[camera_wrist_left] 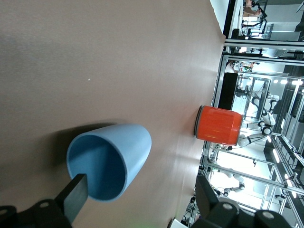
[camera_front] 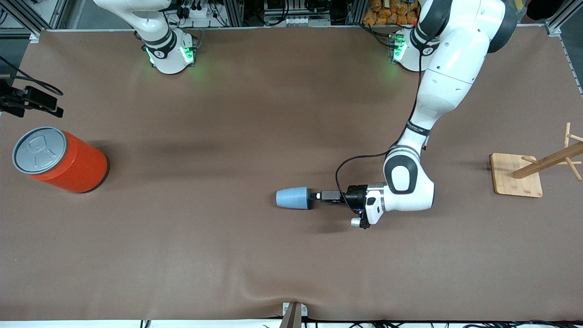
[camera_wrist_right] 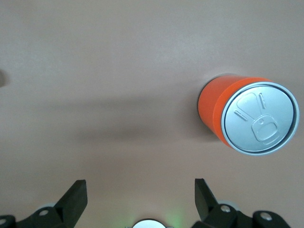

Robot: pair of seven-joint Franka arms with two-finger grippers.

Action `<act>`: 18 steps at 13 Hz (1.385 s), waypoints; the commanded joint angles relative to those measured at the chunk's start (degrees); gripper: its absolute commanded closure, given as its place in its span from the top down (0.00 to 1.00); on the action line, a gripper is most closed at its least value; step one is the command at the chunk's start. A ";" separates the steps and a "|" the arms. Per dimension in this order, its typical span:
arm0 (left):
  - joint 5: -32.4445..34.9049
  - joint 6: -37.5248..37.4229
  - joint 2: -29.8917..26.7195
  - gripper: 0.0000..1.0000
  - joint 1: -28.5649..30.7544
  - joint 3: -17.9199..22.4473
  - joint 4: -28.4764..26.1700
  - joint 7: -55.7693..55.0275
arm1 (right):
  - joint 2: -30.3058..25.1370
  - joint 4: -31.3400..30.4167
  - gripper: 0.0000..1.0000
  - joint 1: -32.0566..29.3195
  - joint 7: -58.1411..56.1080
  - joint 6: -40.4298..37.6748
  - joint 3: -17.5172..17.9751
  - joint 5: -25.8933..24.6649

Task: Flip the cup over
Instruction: 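Grasp the blue cup's rim with the left gripper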

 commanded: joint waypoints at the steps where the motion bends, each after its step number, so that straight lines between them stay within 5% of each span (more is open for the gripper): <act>1: -2.50 1.76 1.56 1.00 -1.56 0.09 1.84 0.88 | -0.62 2.19 1.00 -1.11 2.99 -1.55 1.29 -0.68; 12: -5.93 3.61 4.72 1.00 -4.64 0.44 5.18 1.05 | -0.53 2.28 1.00 -1.11 2.48 -1.29 1.03 -0.59; 13: -5.93 3.61 4.90 0.81 -4.64 0.44 5.18 1.92 | -0.54 2.28 1.00 -1.02 2.48 -1.03 1.03 -0.41; 15: -6.10 3.61 6.04 0.26 -4.46 0.44 5.18 5.96 | -0.45 2.28 1.00 -0.76 2.48 -0.68 1.11 -0.76; 18: -6.02 3.61 6.04 0.13 -4.03 0.44 4.92 7.90 | -0.27 2.19 1.00 -0.50 2.56 0.12 1.20 -0.68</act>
